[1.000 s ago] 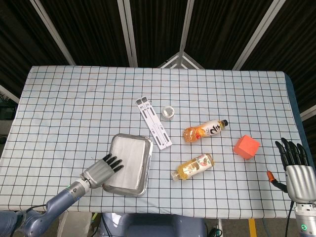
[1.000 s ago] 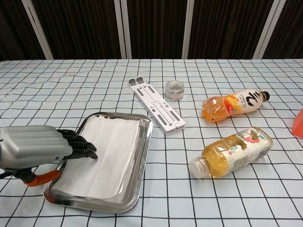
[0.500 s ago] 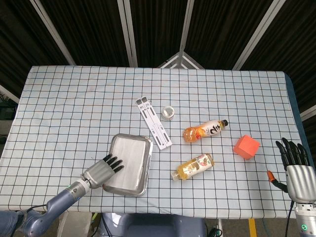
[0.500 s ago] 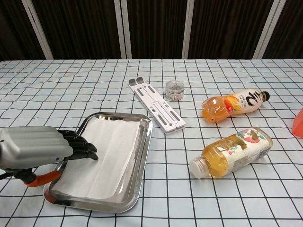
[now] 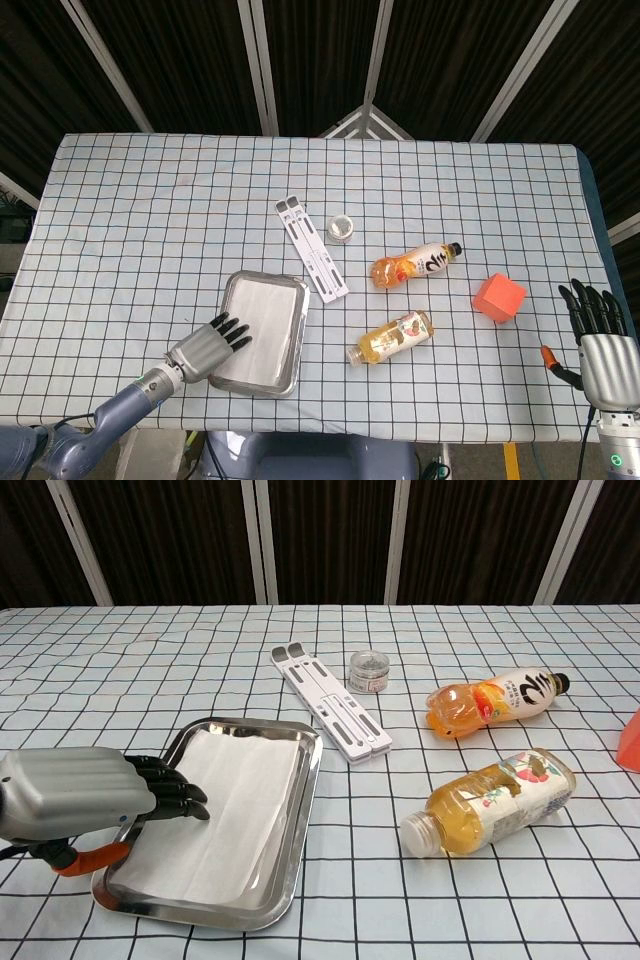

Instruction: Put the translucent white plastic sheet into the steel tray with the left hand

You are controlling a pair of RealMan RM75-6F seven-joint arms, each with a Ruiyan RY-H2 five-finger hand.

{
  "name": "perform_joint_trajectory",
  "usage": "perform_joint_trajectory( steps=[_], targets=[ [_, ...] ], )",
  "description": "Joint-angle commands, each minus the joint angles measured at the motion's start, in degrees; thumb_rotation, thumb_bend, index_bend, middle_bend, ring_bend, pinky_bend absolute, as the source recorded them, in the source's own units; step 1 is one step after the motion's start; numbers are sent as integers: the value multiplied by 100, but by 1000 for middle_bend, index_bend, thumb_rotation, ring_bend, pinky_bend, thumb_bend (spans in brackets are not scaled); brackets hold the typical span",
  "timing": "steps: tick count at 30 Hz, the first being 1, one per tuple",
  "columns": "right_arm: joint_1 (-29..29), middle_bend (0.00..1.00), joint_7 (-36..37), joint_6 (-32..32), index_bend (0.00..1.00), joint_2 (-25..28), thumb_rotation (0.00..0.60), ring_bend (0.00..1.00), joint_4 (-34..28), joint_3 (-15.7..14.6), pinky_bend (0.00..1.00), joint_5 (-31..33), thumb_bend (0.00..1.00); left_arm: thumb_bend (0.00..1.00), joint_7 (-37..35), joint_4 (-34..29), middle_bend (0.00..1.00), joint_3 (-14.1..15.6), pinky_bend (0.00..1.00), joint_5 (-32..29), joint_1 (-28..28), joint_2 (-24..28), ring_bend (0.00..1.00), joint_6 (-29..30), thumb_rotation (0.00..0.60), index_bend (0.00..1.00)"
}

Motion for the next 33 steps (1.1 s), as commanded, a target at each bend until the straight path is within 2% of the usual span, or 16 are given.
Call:
perform_joint_trajectory(
  steps=[1, 7, 12, 13, 16, 19, 22, 28, 33],
  targets=[
    [1, 0, 1, 1, 0, 0, 600, 0, 1, -1, 0, -4, 329, 641, -12, 5, 0, 2, 0, 15, 0, -7, 0, 14, 600, 0],
    [-2, 0, 9, 9, 0, 2, 600, 0, 10, -1, 0, -10, 328, 639, -62, -15, 0, -7, 0, 78, 15, 22, 0, 91, 600, 0],
    [-2, 0, 13, 11, 0, 2, 600, 0, 20, -2, 0, -17, 328, 596, -297, -196, 0, -59, 0, 342, 170, 230, 0, 461, 600, 0],
    [-2, 0, 11, 21, 0, 1, 600, 0, 27, -2, 0, -27, 328, 571, -569, -399, 0, -189, 0, 488, 328, 433, 0, 868, 600, 0],
    [-2, 0, -8, 66, 0, -9, 600, 0, 68, -1, 0, -77, 329, 448, -1312, -621, 0, -226, 0, 1103, 711, 832, 0, 1585, 600, 0],
    [0, 0, -12, 86, 0, -28, 600, 0, 99, -14, 0, -126, 328, 263, -1909, -596, 0, -264, 0, 1504, 1109, 987, 0, 2280, 600, 0],
    [4, 0, -58, 82, 0, -41, 600, 0, 124, -18, 0, -135, 328, 140, -2295, -507, 0, -271, 0, 1780, 1560, 1028, 0, 3021, 600, 0],
    [15, 0, -134, 79, 0, -55, 600, 0, 129, -26, 0, -161, 329, 94, -2589, -98, 0, -161, 0, 2198, 2363, 1056, 0, 4147, 600, 0],
    [29, 0, -217, 56, 0, -76, 600, 0, 148, -40, 0, -179, 329, 89, -2835, 221, 0, -138, 0, 2169, 3014, 1065, 0, 4862, 600, 0]
  ],
)
